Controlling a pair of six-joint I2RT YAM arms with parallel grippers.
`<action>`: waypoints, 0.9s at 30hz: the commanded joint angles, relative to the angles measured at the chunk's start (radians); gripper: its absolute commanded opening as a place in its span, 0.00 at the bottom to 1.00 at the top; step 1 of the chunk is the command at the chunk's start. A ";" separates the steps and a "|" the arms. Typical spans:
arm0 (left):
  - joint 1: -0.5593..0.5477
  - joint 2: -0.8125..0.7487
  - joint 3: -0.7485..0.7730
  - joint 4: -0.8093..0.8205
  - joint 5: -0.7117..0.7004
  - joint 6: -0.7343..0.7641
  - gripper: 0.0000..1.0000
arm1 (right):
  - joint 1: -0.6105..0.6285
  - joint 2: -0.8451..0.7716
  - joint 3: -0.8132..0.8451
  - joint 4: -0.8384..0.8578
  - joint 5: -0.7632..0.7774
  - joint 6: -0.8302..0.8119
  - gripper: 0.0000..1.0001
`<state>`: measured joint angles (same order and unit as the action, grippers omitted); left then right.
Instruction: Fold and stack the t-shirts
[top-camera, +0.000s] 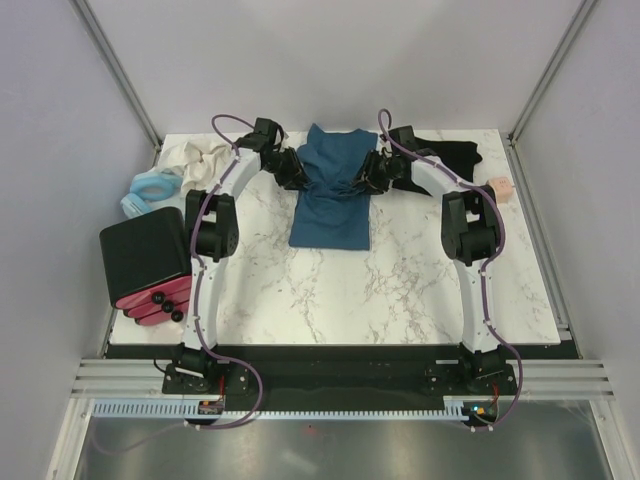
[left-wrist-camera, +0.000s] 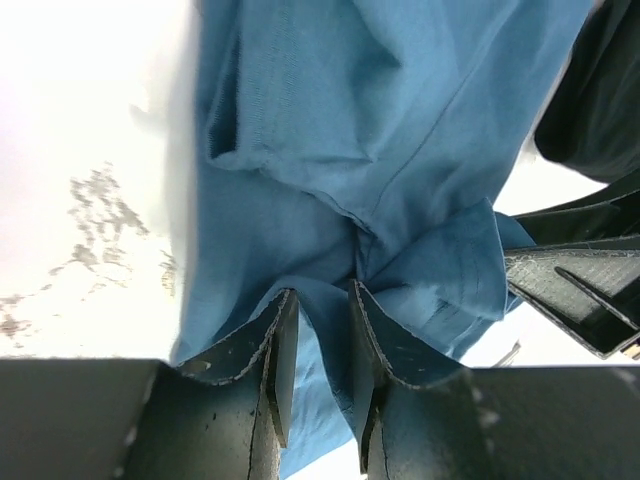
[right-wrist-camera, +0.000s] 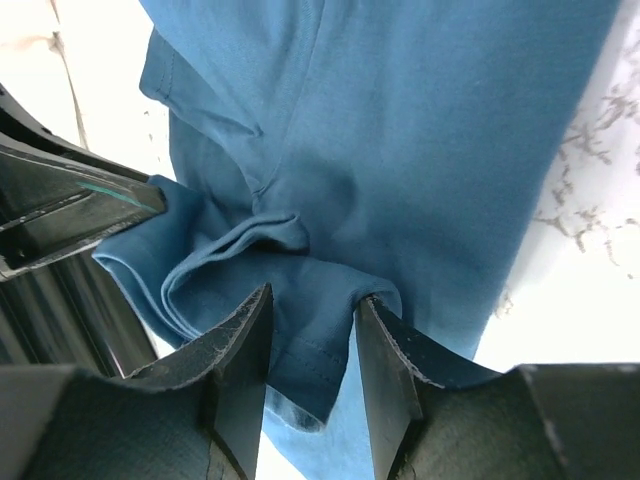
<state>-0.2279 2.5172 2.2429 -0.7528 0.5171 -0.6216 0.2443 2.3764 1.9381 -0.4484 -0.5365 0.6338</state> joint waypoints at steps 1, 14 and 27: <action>0.024 -0.029 0.046 0.024 -0.049 -0.024 0.34 | -0.022 -0.042 0.050 0.040 0.029 0.006 0.47; 0.062 -0.123 0.014 0.021 -0.135 0.016 0.34 | -0.065 -0.123 0.048 0.030 0.061 -0.013 0.46; -0.022 -0.244 -0.022 0.026 -0.039 0.057 0.02 | 0.025 -0.249 0.082 -0.072 0.112 -0.112 0.27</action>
<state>-0.1978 2.3108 2.2406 -0.7471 0.4103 -0.6018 0.1955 2.1895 2.0151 -0.4931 -0.4538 0.5694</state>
